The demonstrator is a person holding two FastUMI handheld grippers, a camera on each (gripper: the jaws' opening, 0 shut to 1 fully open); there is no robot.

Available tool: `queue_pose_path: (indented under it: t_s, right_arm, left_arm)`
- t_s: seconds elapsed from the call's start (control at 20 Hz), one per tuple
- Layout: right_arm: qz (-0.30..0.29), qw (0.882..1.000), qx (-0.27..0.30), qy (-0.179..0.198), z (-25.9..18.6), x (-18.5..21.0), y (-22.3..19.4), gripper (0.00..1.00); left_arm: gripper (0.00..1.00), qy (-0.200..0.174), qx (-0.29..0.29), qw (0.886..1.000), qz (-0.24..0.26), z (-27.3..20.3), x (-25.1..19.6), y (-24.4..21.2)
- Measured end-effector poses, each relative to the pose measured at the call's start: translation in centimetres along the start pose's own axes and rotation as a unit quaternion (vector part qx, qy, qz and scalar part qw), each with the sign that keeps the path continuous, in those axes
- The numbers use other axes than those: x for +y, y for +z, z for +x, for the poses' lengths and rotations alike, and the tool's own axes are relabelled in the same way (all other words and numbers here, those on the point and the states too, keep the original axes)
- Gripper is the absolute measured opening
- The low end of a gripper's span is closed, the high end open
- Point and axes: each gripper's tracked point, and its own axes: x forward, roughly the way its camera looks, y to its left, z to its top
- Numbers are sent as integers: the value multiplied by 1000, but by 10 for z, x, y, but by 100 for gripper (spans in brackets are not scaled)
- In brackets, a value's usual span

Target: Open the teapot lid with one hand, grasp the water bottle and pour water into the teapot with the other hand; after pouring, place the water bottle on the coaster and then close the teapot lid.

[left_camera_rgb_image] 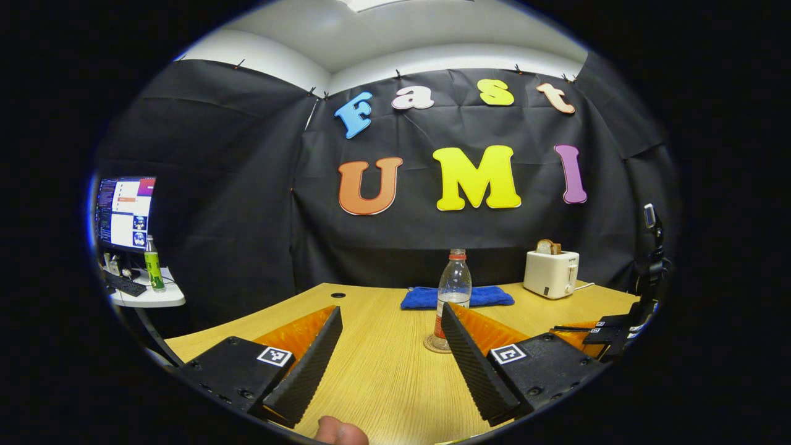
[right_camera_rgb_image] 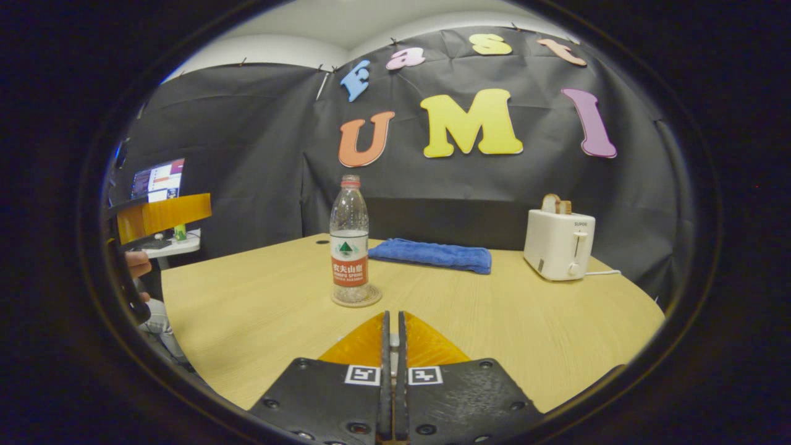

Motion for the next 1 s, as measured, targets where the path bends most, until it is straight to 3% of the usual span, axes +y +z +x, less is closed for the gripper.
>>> queue_pose_path:
  t_s: [0.1, 0.2, 0.35, 0.4, 0.65, 0.75, 1.0]
  right_arm:
    - [-1, 1000, -16, -3, -6, 0, 9, 8]
    - [-5, 999, -43, -13, -21, -2, 30, 44]
    - [-5, 994, -87, -64, -58, -24, 69, 94]
    - [-9, 991, -103, -80, -74, -31, 84, 98]
    - [-51, 971, -149, -177, -159, -55, 132, 97]
    - [-42, 968, -155, -192, -179, -52, 134, 97]
    - [-19, 962, -147, -228, -202, -63, 130, 97]
  left_arm:
    - [100, -2, 8, 1000, -3, -2, -8, 0]
    - [100, -6, 16, 1000, -9, -4, -18, -1]
    - [100, -33, 14, 999, -18, -9, -47, 9]
    - [100, -39, 4, 999, -15, -11, -52, 16]
    - [100, -42, -2, 999, 28, -24, -74, 21]
    - [100, -63, -13, 997, 38, -35, -94, 27]
    - [98, -66, -26, 996, 48, -48, -103, 39]
